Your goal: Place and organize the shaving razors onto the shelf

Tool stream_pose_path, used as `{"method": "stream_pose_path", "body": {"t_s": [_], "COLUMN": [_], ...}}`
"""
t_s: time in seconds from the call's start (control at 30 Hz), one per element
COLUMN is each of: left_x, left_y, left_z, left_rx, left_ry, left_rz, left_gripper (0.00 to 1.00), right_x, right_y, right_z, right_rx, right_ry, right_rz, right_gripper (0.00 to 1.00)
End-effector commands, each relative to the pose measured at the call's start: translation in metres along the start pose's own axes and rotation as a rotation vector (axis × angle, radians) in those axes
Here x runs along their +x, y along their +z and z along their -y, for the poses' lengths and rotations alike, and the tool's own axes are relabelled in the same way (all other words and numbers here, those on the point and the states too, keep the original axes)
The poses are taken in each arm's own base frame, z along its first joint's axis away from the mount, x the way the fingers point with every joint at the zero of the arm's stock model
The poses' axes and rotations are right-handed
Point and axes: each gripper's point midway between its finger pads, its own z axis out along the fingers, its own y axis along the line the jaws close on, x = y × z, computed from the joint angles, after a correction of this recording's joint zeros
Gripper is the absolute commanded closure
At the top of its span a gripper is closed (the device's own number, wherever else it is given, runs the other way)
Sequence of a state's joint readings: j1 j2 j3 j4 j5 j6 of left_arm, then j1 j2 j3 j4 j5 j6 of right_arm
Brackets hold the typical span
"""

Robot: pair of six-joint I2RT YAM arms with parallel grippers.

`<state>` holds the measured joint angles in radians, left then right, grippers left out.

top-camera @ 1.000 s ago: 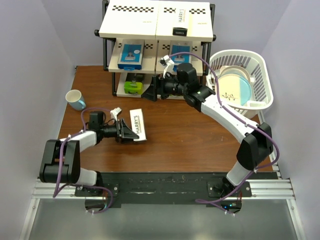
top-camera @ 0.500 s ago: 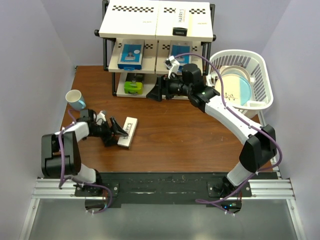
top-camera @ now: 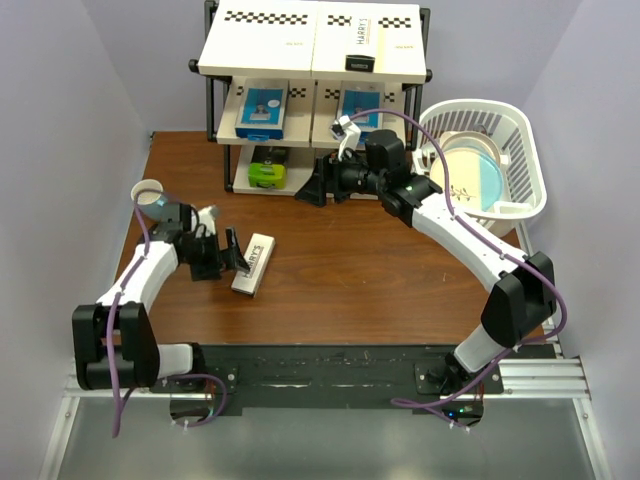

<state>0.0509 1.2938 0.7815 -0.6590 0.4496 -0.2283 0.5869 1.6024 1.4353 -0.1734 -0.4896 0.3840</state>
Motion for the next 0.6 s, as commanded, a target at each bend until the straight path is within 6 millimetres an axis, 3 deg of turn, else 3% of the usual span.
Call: {"method": "stream_pose_path", "body": {"t_s": [0.0,0.07,0.17,0.27,0.3,0.4,0.57], "left_x": [-0.064,-0.064,-0.046,-0.044,-0.039,-0.024,-0.020], "left_y": [-0.036,-0.035,-0.023,-0.018,-0.014,-0.007,0.000], "left_z": [0.026,0.033,0.034,0.021,0.009,0.004,0.014], "left_rx": [-0.042,-0.033,-0.043,-0.123,-0.169,-0.163,-0.121], "left_ry": [0.410,0.487,0.523,0.593,0.643,0.694,0.711], "left_rz": [0.191,0.188,0.127,0.078,0.017,-0.118,-0.148], "left_gripper": [0.00,0.00,0.02,0.06,0.06,0.08,0.06], "right_x": [-0.011,-0.010,-0.007,-0.010,-0.012,-0.011,0.000], "right_y": [-0.006,-0.008,-0.007,-0.008,-0.010,-0.012,-0.013], "right_z": [-0.008,-0.007,-0.006,-0.008,-0.007,-0.006,-0.002], "right_rx": [-0.019,-0.013,-0.011,-0.013,-0.010,-0.003,0.000], "right_ry": [-0.046,-0.047,-0.046,-0.055,-0.063,-0.078,-0.069], "right_rz": [0.023,0.023,0.016,0.021,0.025,0.025,0.010], "right_gripper": [0.20,0.20,0.20,0.19,0.19,0.19,0.19]}}
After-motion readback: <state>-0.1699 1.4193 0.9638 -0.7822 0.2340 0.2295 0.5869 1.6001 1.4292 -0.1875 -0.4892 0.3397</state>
